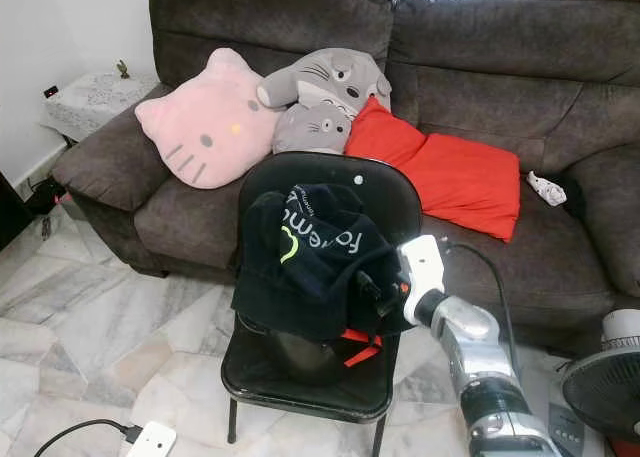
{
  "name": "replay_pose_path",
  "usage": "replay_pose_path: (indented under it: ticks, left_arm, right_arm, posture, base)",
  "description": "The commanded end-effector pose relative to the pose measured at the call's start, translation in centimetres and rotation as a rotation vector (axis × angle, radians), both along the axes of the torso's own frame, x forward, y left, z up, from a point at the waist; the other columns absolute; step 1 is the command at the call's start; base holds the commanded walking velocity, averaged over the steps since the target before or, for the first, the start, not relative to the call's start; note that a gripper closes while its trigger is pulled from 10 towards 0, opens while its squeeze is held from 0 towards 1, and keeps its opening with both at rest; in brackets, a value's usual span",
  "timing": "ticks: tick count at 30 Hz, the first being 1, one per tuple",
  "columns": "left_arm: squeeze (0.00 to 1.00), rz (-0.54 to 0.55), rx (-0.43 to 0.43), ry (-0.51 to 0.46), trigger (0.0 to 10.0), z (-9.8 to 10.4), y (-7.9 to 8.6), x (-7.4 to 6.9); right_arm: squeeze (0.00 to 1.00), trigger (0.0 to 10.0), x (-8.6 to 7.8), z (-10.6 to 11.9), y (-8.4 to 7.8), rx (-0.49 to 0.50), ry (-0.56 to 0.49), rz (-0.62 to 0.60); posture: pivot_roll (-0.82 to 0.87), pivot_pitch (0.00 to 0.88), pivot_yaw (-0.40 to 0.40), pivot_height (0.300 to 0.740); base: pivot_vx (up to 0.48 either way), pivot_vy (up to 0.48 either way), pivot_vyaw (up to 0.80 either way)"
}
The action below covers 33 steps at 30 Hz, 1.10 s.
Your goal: Hang hanger
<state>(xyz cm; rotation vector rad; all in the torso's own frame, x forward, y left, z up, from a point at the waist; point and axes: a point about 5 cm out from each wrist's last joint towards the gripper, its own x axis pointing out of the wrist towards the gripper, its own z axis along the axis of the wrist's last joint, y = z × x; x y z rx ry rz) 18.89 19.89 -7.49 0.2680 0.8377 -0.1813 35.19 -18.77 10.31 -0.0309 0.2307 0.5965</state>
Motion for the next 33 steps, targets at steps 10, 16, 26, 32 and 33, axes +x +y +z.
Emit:
replay_pose_path:
  ticks: [10, 16, 26, 32, 33]
  left_arm:
    - [0.00, 0.000, 0.004, 0.032, 10.0, -0.5, 0.2, -0.9]
    - [0.00, 0.002, 0.005, 0.031, 10.0, -0.4, 0.2, -0.9]
    - [0.00, 0.004, 0.005, 0.029, 10.0, -0.4, 0.2, -0.7]
    - [0.00, -0.001, 0.005, 0.030, 10.0, -0.3, 0.2, -0.6]
    - [0.00, -0.001, 0.005, 0.030, 10.0, -0.3, 0.2, -0.6]
  right_arm:
    - [1.00, 10.0, -1.3, -2.3, 0.8, 0.125, 0.167, -0.050]
    - [1.00, 10.0, -2.2, -2.3, 0.5, 0.134, 0.145, -0.100]
    - [0.00, 10.0, -3.6, -0.1, -2.1, 0.116, 0.066, -0.356]
    - [0.00, 10.0, -5.3, 1.0, -2.1, -0.007, 0.058, -0.337]
    - [0.00, 10.0, -5.4, 0.9, -1.9, -0.006, 0.071, -0.322]
  posture:
    - [-0.11, 0.066, 0.018, 0.740]
    - [-0.12, 0.079, 0.014, 0.740]
    - [-0.13, 0.088, 0.011, 0.740]
    - [-0.14, 0.092, 0.012, 0.740]
    - [-0.14, 0.092, 0.012, 0.740]
  base:
    - [0.000, 0.000, 0.00]
    - [0.000, 0.000, 0.00]
    - [0.000, 0.000, 0.00]
    - [0.000, 0.000, 0.00]
    - [0.000, 0.000, 0.00]
